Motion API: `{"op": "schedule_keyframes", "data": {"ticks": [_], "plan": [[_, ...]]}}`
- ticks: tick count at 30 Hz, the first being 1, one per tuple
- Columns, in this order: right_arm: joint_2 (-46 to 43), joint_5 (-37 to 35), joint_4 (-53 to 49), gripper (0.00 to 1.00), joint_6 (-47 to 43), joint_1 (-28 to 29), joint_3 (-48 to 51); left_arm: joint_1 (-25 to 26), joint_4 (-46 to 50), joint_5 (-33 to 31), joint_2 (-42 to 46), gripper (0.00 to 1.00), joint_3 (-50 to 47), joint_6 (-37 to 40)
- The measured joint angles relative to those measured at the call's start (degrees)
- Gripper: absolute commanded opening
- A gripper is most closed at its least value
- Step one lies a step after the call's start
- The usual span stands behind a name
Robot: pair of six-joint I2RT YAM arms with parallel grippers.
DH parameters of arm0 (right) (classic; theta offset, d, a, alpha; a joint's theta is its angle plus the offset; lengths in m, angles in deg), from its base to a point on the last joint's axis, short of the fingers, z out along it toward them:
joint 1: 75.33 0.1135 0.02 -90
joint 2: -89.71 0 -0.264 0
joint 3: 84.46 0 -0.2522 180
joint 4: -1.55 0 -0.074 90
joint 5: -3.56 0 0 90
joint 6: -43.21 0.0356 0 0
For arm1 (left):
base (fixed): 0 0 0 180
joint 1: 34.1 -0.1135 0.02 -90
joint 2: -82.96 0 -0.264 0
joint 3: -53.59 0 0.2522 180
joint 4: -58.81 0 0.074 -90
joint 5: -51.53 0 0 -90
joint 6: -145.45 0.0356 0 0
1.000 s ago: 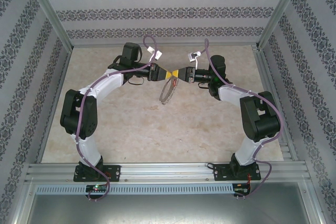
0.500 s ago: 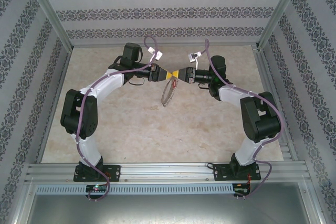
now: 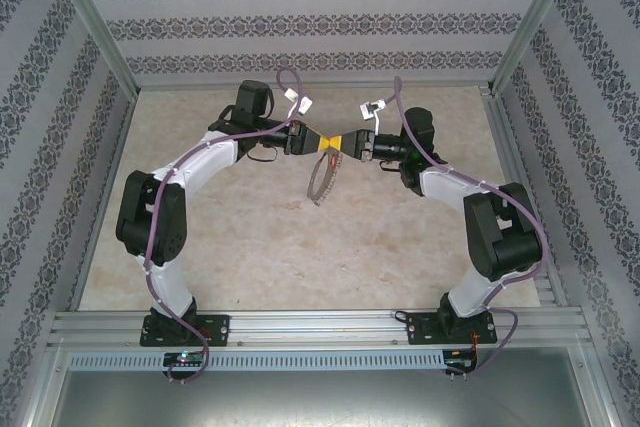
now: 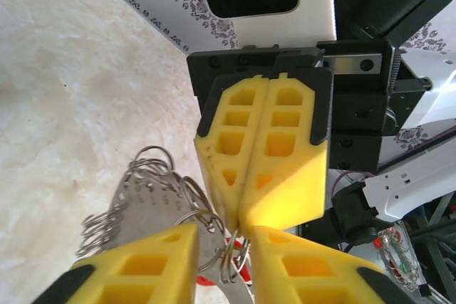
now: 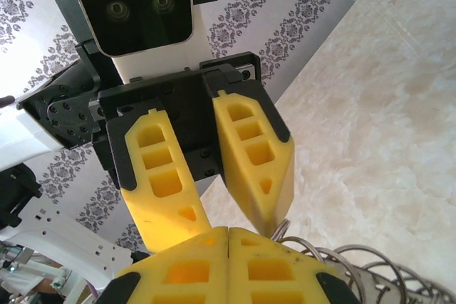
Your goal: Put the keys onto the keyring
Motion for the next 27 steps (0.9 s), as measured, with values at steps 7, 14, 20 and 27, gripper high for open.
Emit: {"op": "schedule_keyframes", "data": {"ticks": [7,14,20,27], "plan": [[0.0,0.0,0.2,0.0,0.0,0.2,-0.1,0.2,-0.6,0.5,0.5,0.06,0.0,-0.4],[0.0,0.0,0.2,0.0,0.0,0.2,-0.2,0.2,-0.8,0.5,0.7,0.0,-0.1,-0.7],[0.0,0.0,0.2,0.0,0.2,0.2,-0.4,0.2,-2.8,0.1,1.6,0.0,-1.4,-1.4],[-0.1,-0.1,0.4,0.0,0.5,0.2,-0.5,0.2,-6.3,-0.4,2.2,0.0,-3.2,-3.3]]}}
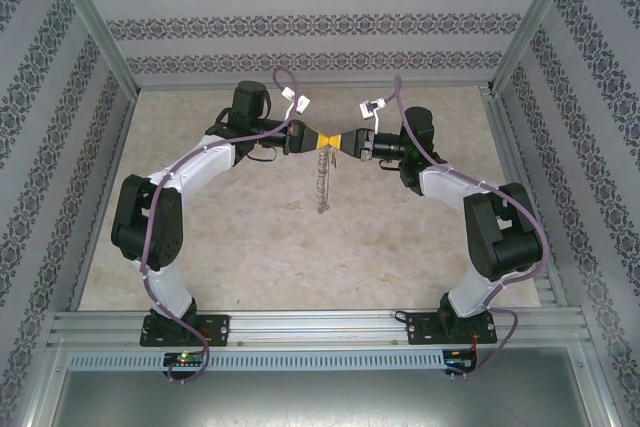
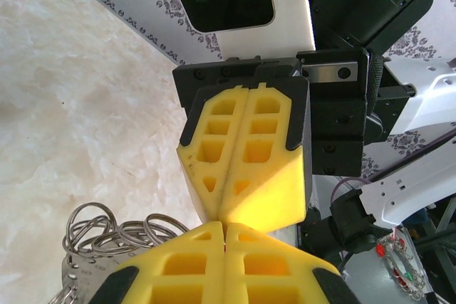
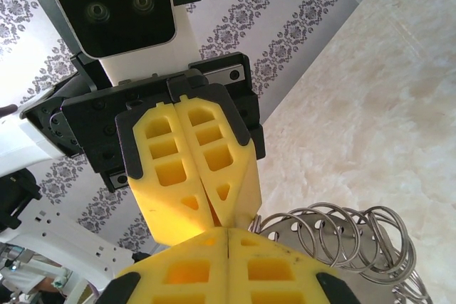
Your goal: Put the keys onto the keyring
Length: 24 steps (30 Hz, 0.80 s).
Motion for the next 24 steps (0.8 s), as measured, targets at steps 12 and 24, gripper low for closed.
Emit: {"op": "schedule_keyframes", "data": {"ticks": [12,24], "plan": [[-0.7,-0.1,-0.2,0.0,0.0,0.0,0.0,0.0,1.2,1.8,0.1,0.18,0.4,1.3],[-0.7,0.7,0.0,0.0,0.0,0.0,0.0,0.0,12.4,2.4,0.1,0.2,4.1,10.0]]}}
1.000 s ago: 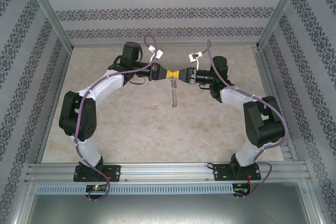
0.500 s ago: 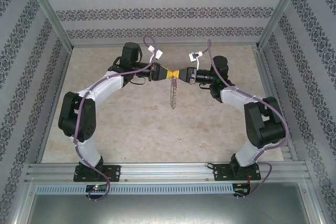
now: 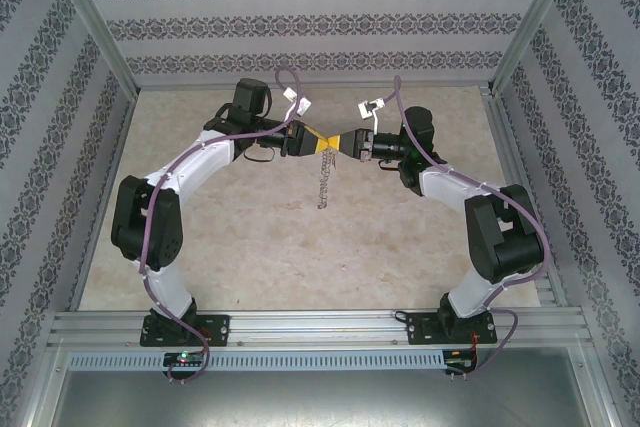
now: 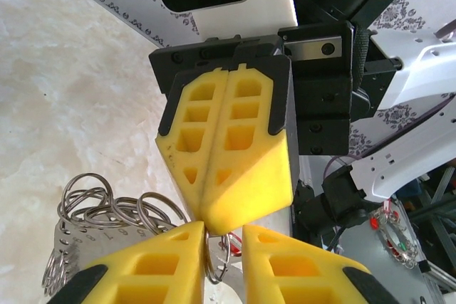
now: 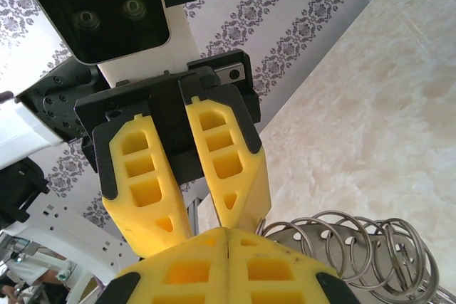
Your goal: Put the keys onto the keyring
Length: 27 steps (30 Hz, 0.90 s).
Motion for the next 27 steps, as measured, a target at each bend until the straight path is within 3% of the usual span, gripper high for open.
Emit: {"op": "schedule_keyframes", "data": {"ticks": [12,15,22,23,25,27], "plan": [[0.0,-1.2,0.5,0.0,0.0,0.0,-0.8,0.8,7.5,1.8,-0.1,0.1,1.0,4.4],[0.0,-2.0,0.5,0.0,0.0,0.0,-1.0,1.7,7.9,2.6,-0.2,0.0,1.0,4.3],[0.0,-3.2,0.4,0.0,0.0,-0.1,-1.0,2.1,6.4,2.2,-0.1,0.0,0.9,3.6],[0.0,-3.7,0.4,0.02,0.0,-0.3,-0.9,2.1,5.0,1.7,0.0,0.0,0.3,2.9],[-0.2,-5.3,0.4,0.28,0.5,-1.3,-0.2,2.1,1.8,0.8,0.9,0.0,-2.1,1.3],[-0.7,-7.3,0.1,0.4,1.2,-2.9,1.6,2.1,-0.9,-0.5,2.1,0.0,-4.7,-0.3]]}}
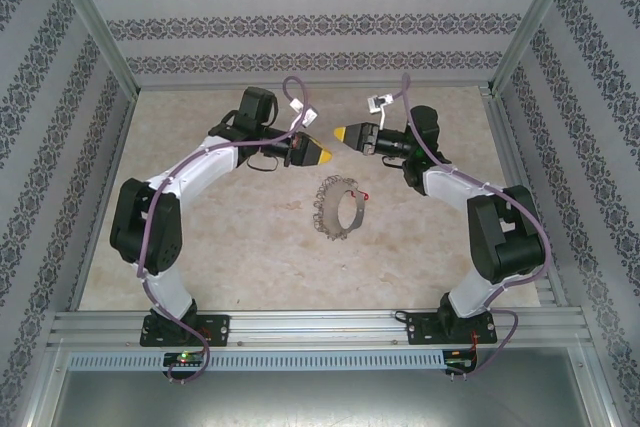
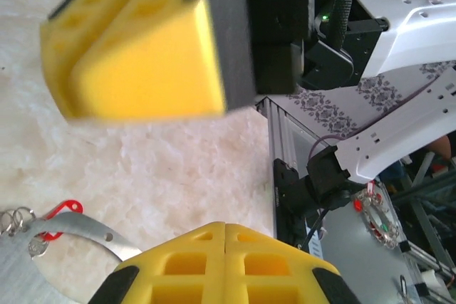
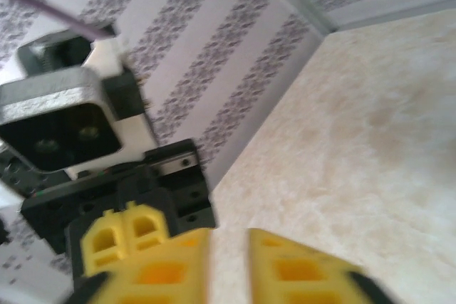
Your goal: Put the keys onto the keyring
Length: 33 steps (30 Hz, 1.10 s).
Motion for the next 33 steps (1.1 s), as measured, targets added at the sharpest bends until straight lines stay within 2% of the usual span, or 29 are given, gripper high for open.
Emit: {"op": "schedule_keyframes", "data": {"ticks": [4,5,12,16,17,24,28,33], "plan": [[-0.1,-4.6,-1.5,0.5,1.0,-3.9,4.6,-0.1,-6.7,-4.5,3.2,0.06,-5.3,-3.5],[0.0,-5.8,-2.1,0.51,1.3,-4.8,6.1,-0.1,-9.0,-6.1,4.4,0.11,-7.0,-4.5],[1.2,-12.7,-7.7,0.56,1.2,-5.6,13.9,-0.1,-20.3,-16.6,11.4,0.57,-13.9,-9.0],[1.6,-16.8,-11.2,0.6,0.6,-4.7,16.8,-0.1,-23.0,-22.0,12.5,0.98,-15.0,-10.5],[1.7,-17.9,-12.1,0.6,0.3,-4.3,17.6,-0.1,-23.4,-23.5,12.5,1.0,-15.0,-10.7],[1.6,-22.6,-13.7,0.61,-0.1,-1.8,20.7,-0.1,-25.6,-33.4,12.6,1.0,-17.2,-14.4],[1.3,-24.6,-13.4,0.6,-0.1,-0.8,20.9,-0.4,-27.7,-35.8,12.7,1.0,-18.9,-18.1],[1.1,-27.2,-12.7,0.58,-0.1,1.2,21.1,-2.7,-35.3,-36.5,12.8,1.0,-22.7,-27.7]]}}
